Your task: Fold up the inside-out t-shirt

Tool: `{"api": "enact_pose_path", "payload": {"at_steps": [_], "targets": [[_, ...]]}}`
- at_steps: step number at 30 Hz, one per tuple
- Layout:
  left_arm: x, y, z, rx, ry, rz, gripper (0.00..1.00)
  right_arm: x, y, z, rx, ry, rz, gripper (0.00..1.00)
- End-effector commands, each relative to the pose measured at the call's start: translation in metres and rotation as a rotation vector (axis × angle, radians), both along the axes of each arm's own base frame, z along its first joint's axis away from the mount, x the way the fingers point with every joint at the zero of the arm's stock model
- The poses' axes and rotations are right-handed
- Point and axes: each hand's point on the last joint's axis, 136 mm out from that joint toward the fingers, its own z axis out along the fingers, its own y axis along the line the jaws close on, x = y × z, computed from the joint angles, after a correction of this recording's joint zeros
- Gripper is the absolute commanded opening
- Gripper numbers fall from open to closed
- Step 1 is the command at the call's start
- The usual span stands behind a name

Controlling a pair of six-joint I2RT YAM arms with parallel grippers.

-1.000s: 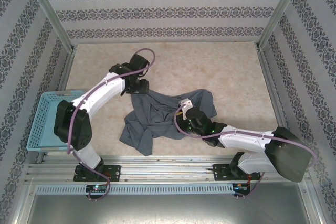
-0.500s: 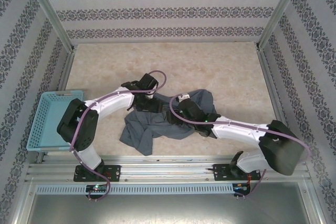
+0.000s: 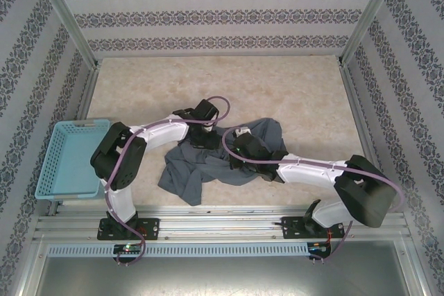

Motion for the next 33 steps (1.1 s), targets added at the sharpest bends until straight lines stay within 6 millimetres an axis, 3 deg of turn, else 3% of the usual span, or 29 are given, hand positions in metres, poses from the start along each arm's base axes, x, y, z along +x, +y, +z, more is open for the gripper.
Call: {"api": "enact_pose_path", "payload": {"at_steps": [1,3,8,12,15,19,20,22,24,26,29,33], "targets": [[0.018,0.000,0.029,0.008,-0.087,0.038,0.10,-0.001,-0.007,0.016,-0.020,-0.079,0.015,0.00],[0.031,0.013,0.051,0.002,-0.139,0.089,0.00,0.000,-0.013,0.036,-0.038,-0.148,0.041,0.00],[0.066,0.072,0.119,-0.083,-0.284,0.296,0.00,-0.005,-0.027,0.089,0.001,-0.312,0.105,0.00],[0.073,0.121,0.150,-0.144,-0.351,0.450,0.00,-0.014,-0.048,0.097,0.028,-0.373,0.087,0.00],[0.068,0.126,0.140,-0.156,-0.318,0.457,0.00,-0.019,-0.060,0.075,0.054,-0.315,0.040,0.00],[0.052,0.107,0.103,-0.238,-0.211,0.420,0.00,-0.027,-0.052,0.039,0.112,-0.198,0.028,0.00],[0.047,0.103,0.094,-0.246,-0.193,0.408,0.00,-0.033,-0.052,0.022,0.105,-0.156,0.036,0.00],[0.035,0.100,0.081,-0.238,-0.174,0.391,0.00,-0.036,-0.046,0.015,0.089,-0.122,0.058,0.15],[0.025,0.098,0.070,-0.230,-0.154,0.374,0.00,-0.029,-0.042,0.027,0.061,-0.130,0.064,0.34],[0.018,0.099,0.067,-0.234,-0.149,0.367,0.00,-0.020,-0.043,0.042,0.017,-0.152,0.050,0.46],[0.012,0.094,0.072,-0.255,-0.160,0.342,0.00,-0.009,-0.030,0.060,0.021,-0.156,0.098,0.53],[0.010,0.090,0.083,-0.273,-0.186,0.327,0.00,0.006,-0.005,0.059,0.013,-0.120,0.152,0.59]]}}
